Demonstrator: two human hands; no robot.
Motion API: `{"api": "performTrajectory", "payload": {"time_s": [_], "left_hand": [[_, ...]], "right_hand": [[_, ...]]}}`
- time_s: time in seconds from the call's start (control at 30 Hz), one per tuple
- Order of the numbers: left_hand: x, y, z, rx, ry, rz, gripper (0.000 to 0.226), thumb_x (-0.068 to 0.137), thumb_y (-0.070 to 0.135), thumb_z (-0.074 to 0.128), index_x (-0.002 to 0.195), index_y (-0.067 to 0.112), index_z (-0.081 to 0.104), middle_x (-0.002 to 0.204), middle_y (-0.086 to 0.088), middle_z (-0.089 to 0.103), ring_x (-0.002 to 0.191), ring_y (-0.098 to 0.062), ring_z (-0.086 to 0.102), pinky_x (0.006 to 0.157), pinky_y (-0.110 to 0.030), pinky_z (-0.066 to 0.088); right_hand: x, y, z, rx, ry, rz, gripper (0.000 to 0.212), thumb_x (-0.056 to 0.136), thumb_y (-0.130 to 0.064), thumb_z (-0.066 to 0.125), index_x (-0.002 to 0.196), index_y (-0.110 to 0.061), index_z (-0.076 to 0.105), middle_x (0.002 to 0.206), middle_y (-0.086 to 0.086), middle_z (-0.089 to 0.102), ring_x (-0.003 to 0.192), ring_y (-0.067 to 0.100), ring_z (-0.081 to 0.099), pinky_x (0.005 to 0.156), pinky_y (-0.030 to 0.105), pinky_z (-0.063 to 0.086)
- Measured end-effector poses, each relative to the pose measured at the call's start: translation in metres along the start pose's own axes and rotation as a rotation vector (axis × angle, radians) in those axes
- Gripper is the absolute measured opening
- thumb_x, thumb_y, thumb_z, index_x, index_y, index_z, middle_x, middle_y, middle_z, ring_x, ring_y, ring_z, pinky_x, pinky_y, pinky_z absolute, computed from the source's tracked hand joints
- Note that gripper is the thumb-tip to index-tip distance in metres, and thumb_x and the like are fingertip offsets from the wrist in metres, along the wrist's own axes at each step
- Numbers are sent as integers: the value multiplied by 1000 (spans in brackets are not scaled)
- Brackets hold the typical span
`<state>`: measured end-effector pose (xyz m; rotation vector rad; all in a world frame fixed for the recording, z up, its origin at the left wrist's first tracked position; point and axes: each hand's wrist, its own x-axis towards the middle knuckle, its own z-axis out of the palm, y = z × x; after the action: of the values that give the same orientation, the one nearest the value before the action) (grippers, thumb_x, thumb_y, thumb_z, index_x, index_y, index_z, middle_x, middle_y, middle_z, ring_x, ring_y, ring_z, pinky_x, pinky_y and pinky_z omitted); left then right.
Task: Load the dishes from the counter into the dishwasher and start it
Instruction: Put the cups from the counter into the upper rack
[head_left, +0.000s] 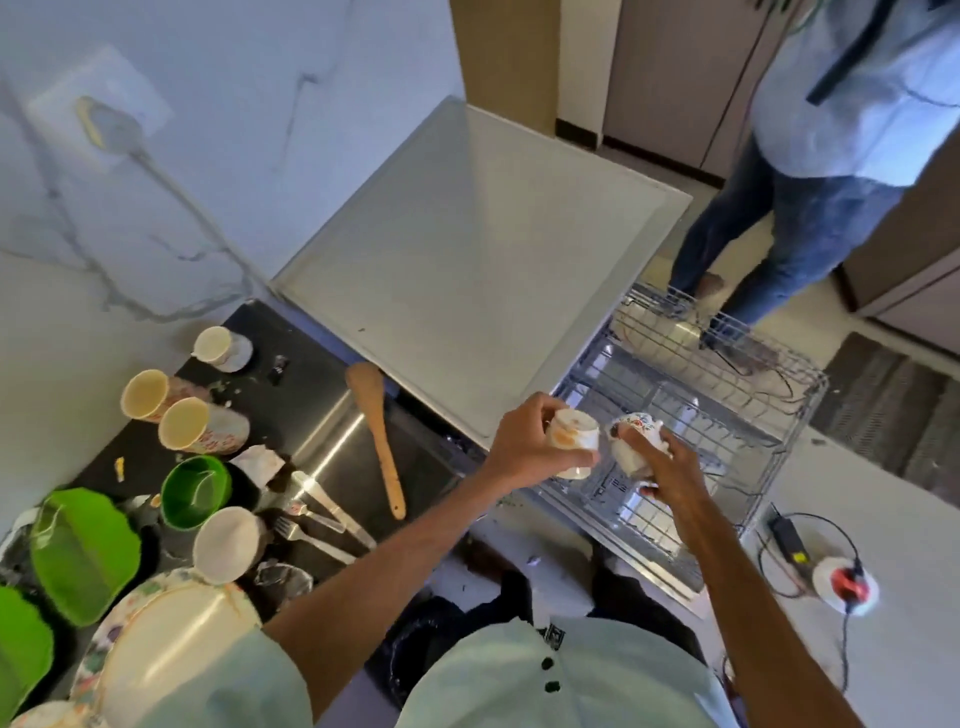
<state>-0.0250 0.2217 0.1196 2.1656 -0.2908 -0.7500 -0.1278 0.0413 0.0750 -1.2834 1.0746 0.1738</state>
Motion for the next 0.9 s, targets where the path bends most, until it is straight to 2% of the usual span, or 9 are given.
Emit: {"api": "performTrajectory", "payload": {"time_s": [0.07, 0.17, 0.33, 0.43, 0.5, 0.57, 0.77, 0.83, 0.9], "left_hand": [[7, 0, 38, 70, -30, 32, 71, 56, 41, 91, 117, 21, 60, 107, 8, 70, 94, -10, 66, 81, -26, 54], [18, -10, 89, 142, -58, -4, 70, 59, 43, 84, 121, 24, 59, 108, 6, 70, 97, -12, 66, 85, -27, 53], [45, -35, 140, 119, 1, -145, 57, 61, 35, 83, 111, 25, 58, 96, 10, 67, 79, -3, 63, 61, -8, 45], [69, -56, 157, 118, 61, -197, 57, 62, 25, 82, 111, 23, 52, 98, 7, 61, 77, -4, 60, 56, -11, 46], [91, -70, 165, 127, 109, -226, 60, 62, 25, 82, 112, 25, 48, 98, 6, 59, 81, -8, 62, 59, -22, 55], [115, -82, 172, 106, 161, -262, 58, 65, 19, 83, 110, 24, 46, 93, 7, 60, 78, -11, 64, 58, -31, 60], [190, -105, 180, 185, 342, -323, 61, 68, 35, 86, 113, 26, 45, 103, 4, 60, 85, -14, 59, 53, -23, 45], [214, -112, 183, 209, 403, -353, 61, 70, 35, 86, 116, 21, 50, 108, -1, 63, 90, -17, 59, 53, -20, 39], [233, -118, 184, 249, 453, -349, 60, 74, 34, 84, 122, 15, 53, 115, -7, 65, 98, -22, 60, 64, -28, 49]], "right_hand": [[15, 18, -27, -36, 57, 68, 67, 77, -46, 83, 134, -27, 55, 114, 9, 65, 85, 24, 66, 62, 32, 52], [41, 46, -59, -82, 61, 133, 90, 60, -62, 86, 134, -21, 57, 119, 12, 66, 83, 22, 66, 57, 30, 50], [94, 60, -68, -167, -16, 167, 92, 54, -66, 85, 128, -19, 58, 115, 8, 66, 89, 21, 64, 64, 32, 50], [138, 70, -54, -234, -54, 121, 99, 45, -74, 78, 127, -21, 60, 117, 6, 67, 95, 22, 66, 67, 33, 55], [162, 72, -42, -261, -57, 103, 89, 55, -71, 81, 127, -23, 61, 115, 2, 67, 94, 20, 65, 78, 39, 59], [184, 76, -30, -273, -44, 65, 70, 71, -57, 83, 127, -21, 62, 105, -2, 65, 84, 12, 62, 77, 39, 59], [233, 98, -5, -275, -14, 14, 71, 74, -48, 85, 134, -18, 59, 112, 1, 66, 86, 16, 63, 61, 24, 50], [245, 106, -1, -299, 4, -17, 70, 74, -47, 85, 133, -19, 60, 116, 2, 68, 94, 20, 64, 72, 27, 53], [256, 110, 2, -329, 19, -37, 72, 74, -49, 85, 135, -19, 60, 119, 4, 68, 99, 21, 62, 81, 31, 53]]}}
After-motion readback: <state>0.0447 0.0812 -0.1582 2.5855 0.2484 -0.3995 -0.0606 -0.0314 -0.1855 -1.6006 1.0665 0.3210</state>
